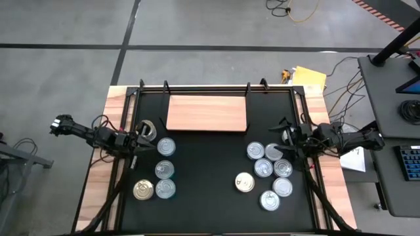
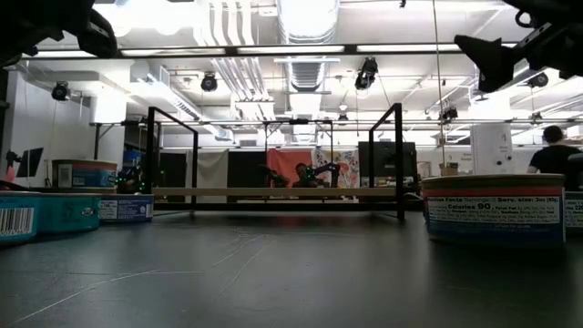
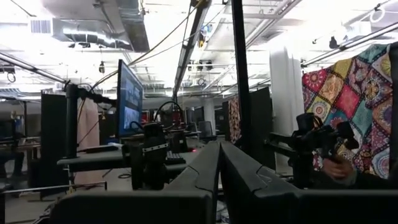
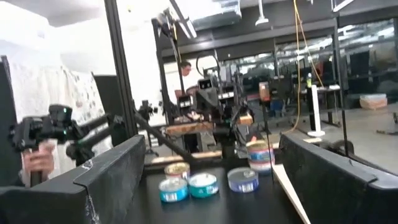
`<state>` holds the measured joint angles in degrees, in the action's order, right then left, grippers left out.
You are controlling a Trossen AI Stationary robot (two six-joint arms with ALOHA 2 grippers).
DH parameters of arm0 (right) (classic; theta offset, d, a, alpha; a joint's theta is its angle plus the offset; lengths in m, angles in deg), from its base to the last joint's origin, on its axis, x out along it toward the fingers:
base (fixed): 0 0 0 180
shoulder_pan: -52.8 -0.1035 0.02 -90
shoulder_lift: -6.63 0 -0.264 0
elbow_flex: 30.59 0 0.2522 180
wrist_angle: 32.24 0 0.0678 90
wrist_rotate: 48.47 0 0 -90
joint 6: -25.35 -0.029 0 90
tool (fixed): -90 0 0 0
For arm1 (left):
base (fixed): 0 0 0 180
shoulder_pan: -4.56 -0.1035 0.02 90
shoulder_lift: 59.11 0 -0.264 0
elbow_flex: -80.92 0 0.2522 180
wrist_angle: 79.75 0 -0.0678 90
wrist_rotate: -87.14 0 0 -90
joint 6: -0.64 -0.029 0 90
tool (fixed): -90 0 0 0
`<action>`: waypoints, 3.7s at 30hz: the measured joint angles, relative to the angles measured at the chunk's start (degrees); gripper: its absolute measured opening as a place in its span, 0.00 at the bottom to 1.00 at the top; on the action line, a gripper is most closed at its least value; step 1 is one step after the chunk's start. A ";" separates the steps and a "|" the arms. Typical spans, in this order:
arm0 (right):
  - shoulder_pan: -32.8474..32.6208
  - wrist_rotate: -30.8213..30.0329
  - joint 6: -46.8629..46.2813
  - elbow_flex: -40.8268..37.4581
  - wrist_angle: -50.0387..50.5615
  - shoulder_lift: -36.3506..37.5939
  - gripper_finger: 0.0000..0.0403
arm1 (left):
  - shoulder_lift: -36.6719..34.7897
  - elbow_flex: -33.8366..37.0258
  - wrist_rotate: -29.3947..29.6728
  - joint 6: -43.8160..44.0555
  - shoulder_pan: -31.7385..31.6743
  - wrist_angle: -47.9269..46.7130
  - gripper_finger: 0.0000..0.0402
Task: Stack canned seafood by type on shelf
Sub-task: Put the blue tuna can on the shelf
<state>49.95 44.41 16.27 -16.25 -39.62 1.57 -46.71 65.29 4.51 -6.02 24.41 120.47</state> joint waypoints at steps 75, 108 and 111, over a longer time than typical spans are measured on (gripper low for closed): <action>-8.02 10.03 -30.80 25.51 22.29 -41.25 0.89 | 55.73 -48.13 17.08 29.59 1.36 -55.35 0.00; -8.00 8.66 -33.68 25.48 20.44 -41.90 0.89 | 61.48 -47.91 29.62 28.18 8.02 -48.04 0.00; -8.01 7.14 -32.22 25.48 20.64 -41.90 0.89 | 61.48 -47.91 30.28 27.69 8.02 -48.05 0.00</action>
<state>41.94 51.54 -15.95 9.24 -18.97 -40.33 14.77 17.38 34.79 21.67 32.44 72.42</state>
